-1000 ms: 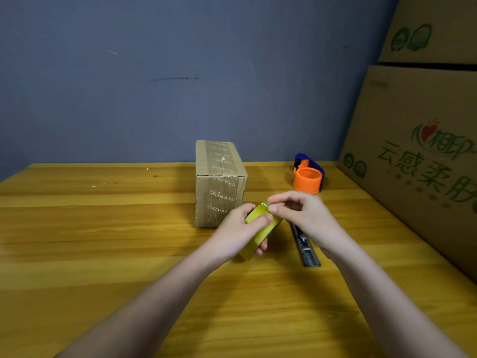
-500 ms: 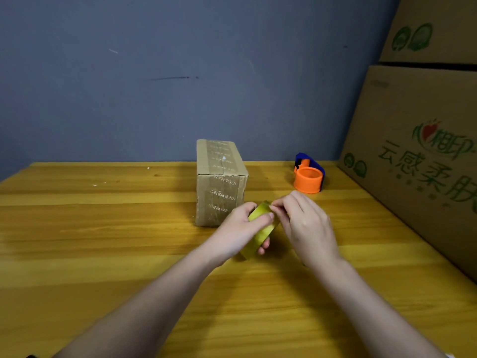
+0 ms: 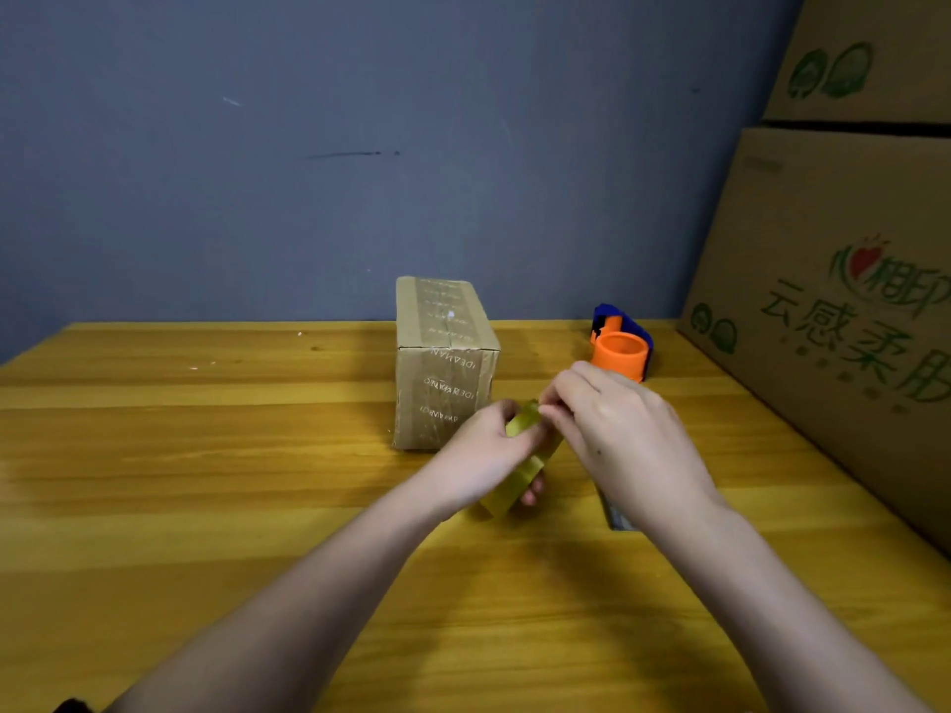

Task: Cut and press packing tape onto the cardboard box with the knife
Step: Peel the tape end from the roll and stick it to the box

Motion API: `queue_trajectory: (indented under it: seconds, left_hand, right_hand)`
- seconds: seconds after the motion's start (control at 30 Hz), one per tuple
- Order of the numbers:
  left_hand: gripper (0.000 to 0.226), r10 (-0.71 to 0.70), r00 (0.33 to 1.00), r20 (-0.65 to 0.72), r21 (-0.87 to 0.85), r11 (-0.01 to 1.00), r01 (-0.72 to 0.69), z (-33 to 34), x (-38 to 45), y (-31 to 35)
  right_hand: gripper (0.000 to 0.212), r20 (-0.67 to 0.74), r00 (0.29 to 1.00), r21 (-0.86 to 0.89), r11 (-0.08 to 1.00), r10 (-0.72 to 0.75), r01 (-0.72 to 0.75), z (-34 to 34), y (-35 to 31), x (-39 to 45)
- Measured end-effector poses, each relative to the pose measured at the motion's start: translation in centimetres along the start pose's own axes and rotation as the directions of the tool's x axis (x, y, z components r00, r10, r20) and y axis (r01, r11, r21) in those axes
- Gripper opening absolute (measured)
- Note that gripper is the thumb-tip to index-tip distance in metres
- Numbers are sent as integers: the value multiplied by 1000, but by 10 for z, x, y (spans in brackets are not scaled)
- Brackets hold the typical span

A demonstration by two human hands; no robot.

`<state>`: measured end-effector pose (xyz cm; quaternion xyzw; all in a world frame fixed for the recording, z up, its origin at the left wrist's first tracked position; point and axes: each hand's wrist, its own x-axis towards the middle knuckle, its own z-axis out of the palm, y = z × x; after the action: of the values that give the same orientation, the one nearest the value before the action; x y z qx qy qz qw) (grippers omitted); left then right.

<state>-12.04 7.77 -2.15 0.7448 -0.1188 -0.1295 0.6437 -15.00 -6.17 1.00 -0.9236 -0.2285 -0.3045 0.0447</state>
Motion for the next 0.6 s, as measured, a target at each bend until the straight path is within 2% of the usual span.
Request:
queue_trajectory:
  seconds: [0.07, 0.13, 0.23, 0.3, 0.33, 0.53, 0.57, 0.6]
  left_hand:
    - [16, -16, 1000, 23, -4, 1000, 16, -1, -2, 2]
    - [19, -30, 995, 97, -35, 999, 34, -5, -4, 3]
    - [29, -22, 987, 160, 9, 1000, 21, -14, -10, 6]
    - [29, -1, 988, 152, -5, 1000, 2, -16, -12, 5]
    - [27, 7, 990, 144, -21, 1000, -4, -17, -13, 4]
    - [12, 81, 993, 90, -76, 994, -74, -16, -20, 2]
    - [12, 85, 994, 72, -81, 994, -79, -15, -22, 4]
    - [14, 85, 995, 58, -86, 993, -80, -13, -24, 6]
  right_hand:
    - [8, 19, 999, 67, 996, 49, -50, -3, 0, 3]
    - [4, 67, 981, 264, 946, 180, -191, 0, 7, 8]
    - [6, 266, 911, 573, 708, 316, -413, 10, 22, 15]
    - [9, 344, 872, 689, 537, 349, -487, 18, 24, 16]
    - [11, 353, 859, 712, 489, 370, -504, 21, 24, 15]
    - [10, 269, 852, 757, 448, 449, -475, 33, 20, 13]
    - [10, 222, 855, 753, 475, 468, -455, 33, 18, 11]
    - [9, 163, 863, 711, 549, 479, -439, 34, 16, 9]
